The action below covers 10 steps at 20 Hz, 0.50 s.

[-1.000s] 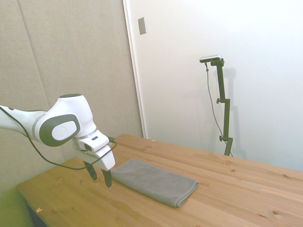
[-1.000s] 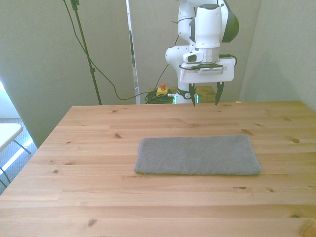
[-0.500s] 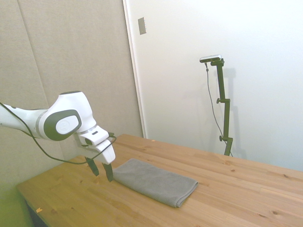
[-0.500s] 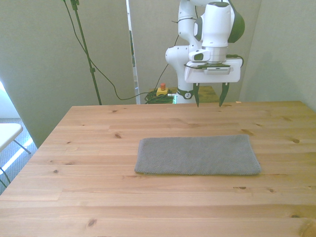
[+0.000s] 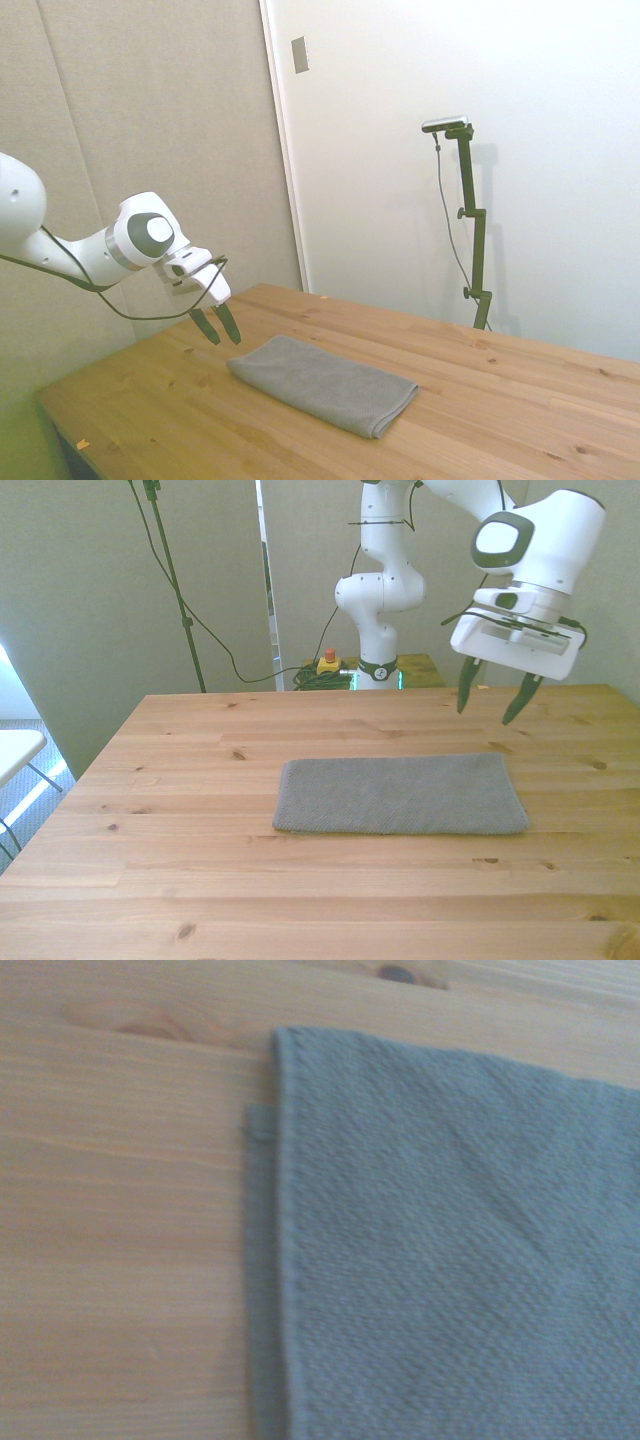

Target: Fold the towel

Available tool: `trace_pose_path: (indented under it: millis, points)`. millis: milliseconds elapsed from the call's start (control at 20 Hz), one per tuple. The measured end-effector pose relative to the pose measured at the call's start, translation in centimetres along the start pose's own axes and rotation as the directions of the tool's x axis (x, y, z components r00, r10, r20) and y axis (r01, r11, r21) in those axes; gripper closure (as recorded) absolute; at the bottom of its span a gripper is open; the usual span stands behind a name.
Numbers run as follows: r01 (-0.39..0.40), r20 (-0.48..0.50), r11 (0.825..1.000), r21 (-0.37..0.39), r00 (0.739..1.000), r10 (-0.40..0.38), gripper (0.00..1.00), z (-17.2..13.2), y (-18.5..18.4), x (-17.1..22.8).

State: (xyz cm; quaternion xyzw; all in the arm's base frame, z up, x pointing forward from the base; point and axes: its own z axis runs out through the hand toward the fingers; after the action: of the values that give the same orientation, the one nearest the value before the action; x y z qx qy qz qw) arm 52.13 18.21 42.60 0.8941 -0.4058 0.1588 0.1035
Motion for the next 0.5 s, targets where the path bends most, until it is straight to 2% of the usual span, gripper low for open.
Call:
trace_pose_path:
  millis: [150, 500]
  points:
    - [-0.01, -0.026, 0.996, -0.088, 1.0, 0.007, 0.0, 0.8, -2.6, -0.5]
    - [0.0, -0.099, 0.984, -0.179, 0.995, -0.018, 0.0, 3.8, -7.7, -3.7]
